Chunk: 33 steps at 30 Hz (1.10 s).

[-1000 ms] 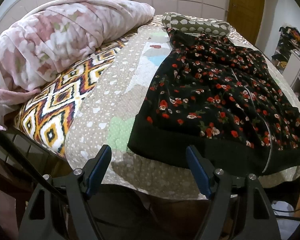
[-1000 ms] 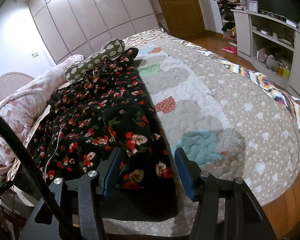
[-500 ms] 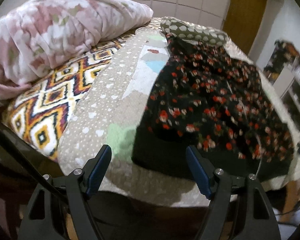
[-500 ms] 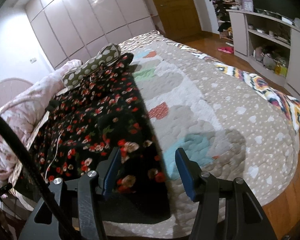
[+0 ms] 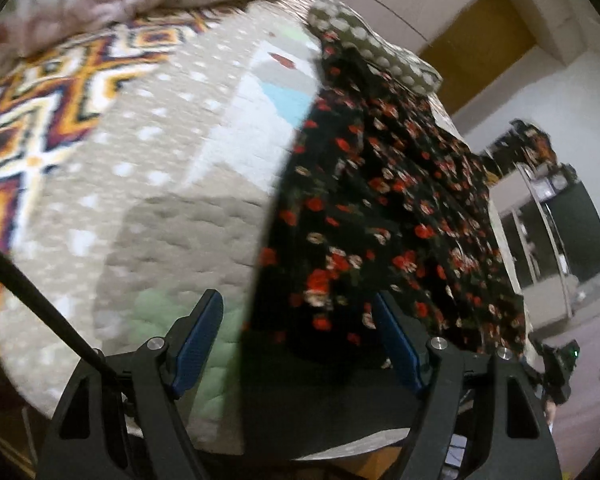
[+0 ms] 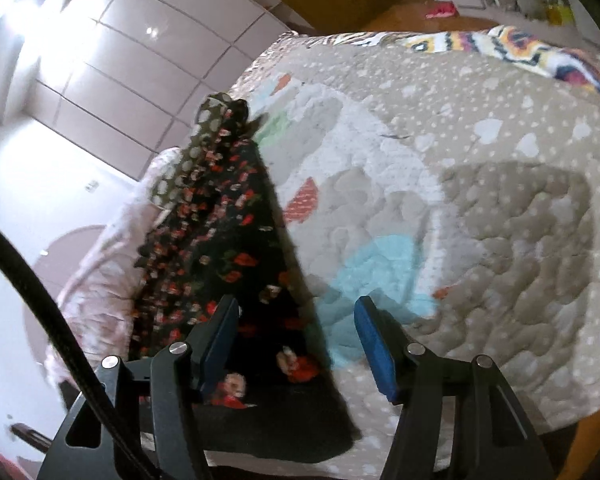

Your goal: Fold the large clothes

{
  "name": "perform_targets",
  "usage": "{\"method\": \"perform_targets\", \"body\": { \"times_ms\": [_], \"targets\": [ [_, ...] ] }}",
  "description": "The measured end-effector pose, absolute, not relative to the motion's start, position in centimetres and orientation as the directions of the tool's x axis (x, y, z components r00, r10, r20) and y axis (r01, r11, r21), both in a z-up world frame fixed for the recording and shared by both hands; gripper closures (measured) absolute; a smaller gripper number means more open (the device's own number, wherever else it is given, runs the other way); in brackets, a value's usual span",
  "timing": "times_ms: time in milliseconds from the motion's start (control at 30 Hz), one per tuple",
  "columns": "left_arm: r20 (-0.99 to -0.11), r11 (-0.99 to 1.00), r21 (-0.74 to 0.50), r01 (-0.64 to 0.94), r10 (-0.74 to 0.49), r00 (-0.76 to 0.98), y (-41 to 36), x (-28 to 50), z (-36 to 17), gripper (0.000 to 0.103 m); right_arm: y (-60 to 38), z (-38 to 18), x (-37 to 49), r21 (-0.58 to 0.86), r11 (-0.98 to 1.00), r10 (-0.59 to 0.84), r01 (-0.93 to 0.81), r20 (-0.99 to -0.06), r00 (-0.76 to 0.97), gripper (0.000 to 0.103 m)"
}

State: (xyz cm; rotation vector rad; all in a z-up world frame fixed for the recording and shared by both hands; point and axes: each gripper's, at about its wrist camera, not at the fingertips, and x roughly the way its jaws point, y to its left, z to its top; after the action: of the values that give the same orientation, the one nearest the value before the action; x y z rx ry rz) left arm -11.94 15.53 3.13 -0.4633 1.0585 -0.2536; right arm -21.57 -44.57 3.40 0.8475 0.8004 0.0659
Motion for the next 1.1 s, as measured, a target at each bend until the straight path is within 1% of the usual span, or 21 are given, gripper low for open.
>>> {"method": "perform_targets", "body": {
  "times_ms": [67,167,267,367,500,567,667,767,800,833,867,900,933,967,1000,1033,1100],
  "targets": [
    [-0.783,0.879,-0.476,-0.014,-0.416,0.463,14.9,-11.6,2.6,0.028,-44.6,3.4,-21.3,0.712,0.661,0.378,0.238,-0.590,0.714,0.038],
    [-0.778,0.876,-0.481,0.001,-0.428,0.460,14.5,-11.4,2.5,0.027,-44.4,2.9,-20.6,0.700,0.671,0.386,0.245,-0.611,0.691,0.038],
    [-0.754,0.848,-0.529,0.017,-0.479,0.450,14.9,-11.2,2.2,0.024,-44.3,2.2,-20.1,0.713,0.658,0.407,0.242,-0.607,0.683,0.036],
    [-0.717,0.805,-0.593,0.010,-0.534,0.448,15.6,-11.2,2.0,0.024,-44.2,2.0,-20.0,0.741,0.636,0.443,0.217,-0.581,0.683,0.034],
    [-0.638,0.711,-0.700,0.061,-0.661,0.396,14.8,-12.1,1.9,0.024,-43.8,1.5,-20.1,0.801,0.575,0.537,0.165,-0.522,0.662,0.034],
    [-0.650,0.724,-0.685,0.078,-0.656,0.384,13.9,-12.5,1.8,0.025,-43.2,1.2,-20.2,0.828,0.544,0.588,0.138,-0.493,0.641,0.033],
    [-0.666,0.747,-0.659,0.091,-0.635,0.392,13.3,-12.9,2.0,0.025,-42.1,1.3,-20.5,0.815,0.569,0.611,0.115,-0.512,0.604,0.033],
    [-0.685,0.761,-0.645,0.067,-0.615,0.391,13.0,-12.7,2.0,0.026,-41.0,1.4,-20.7,0.789,0.606,0.613,0.095,-0.540,0.577,0.033],
    [-0.703,0.775,-0.629,0.052,-0.596,0.388,12.6,-12.6,1.9,0.027,-40.6,1.6,-20.8,0.769,0.633,0.597,0.091,-0.559,0.576,0.037],
    [-0.721,0.792,-0.609,0.044,-0.576,0.386,12.3,-12.5,2.1,0.028,-40.2,1.8,-20.8,0.749,0.657,0.580,0.091,-0.578,0.574,0.045],
    [-0.742,0.813,-0.581,0.038,-0.548,0.385,11.8,-12.5,2.2,0.030,-39.7,2.1,-20.8,0.725,0.683,0.565,0.086,-0.599,0.568,0.051],
    [-0.774,0.846,-0.531,0.036,-0.502,0.386,11.2,-12.4,2.5,0.036,-39.4,2.1,-20.7,0.715,0.695,0.562,0.077,-0.607,0.562,0.058],
    [-0.798,0.873,-0.487,0.036,-0.461,0.387,10.7,-12.3,2.6,0.052,-38.9,2.1,-20.5,0.705,0.706,0.563,0.065,-0.615,0.552,0.064],
    [-0.822,0.899,-0.437,0.037,-0.416,0.388,10.3,-12.3,2.7,0.066,-38.4,2.2,-20.3,0.688,0.724,0.556,0.054,-0.628,0.544,0.069],
    [-0.840,0.916,-0.399,0.039,-0.382,0.385,10.1,-12.2,2.7,0.087,-37.8,2.3,-20.0,0.660,0.750,0.541,0.043,-0.650,0.533,0.074],
    [-0.831,0.903,-0.427,0.045,-0.411,0.375,10.1,-12.2,2.7,0.093,-37.5,2.4,-19.9,0.638,0.769,0.529,0.035,-0.667,0.525,0.075],
    [-0.810,0.883,-0.468,0.029,-0.442,0.386,10.7,-12.3,3.4,0.093,-36.9,2.7,-19.6,0.616,0.788,0.525,0.014,-0.683,0.507,0.077]
  ]
}}
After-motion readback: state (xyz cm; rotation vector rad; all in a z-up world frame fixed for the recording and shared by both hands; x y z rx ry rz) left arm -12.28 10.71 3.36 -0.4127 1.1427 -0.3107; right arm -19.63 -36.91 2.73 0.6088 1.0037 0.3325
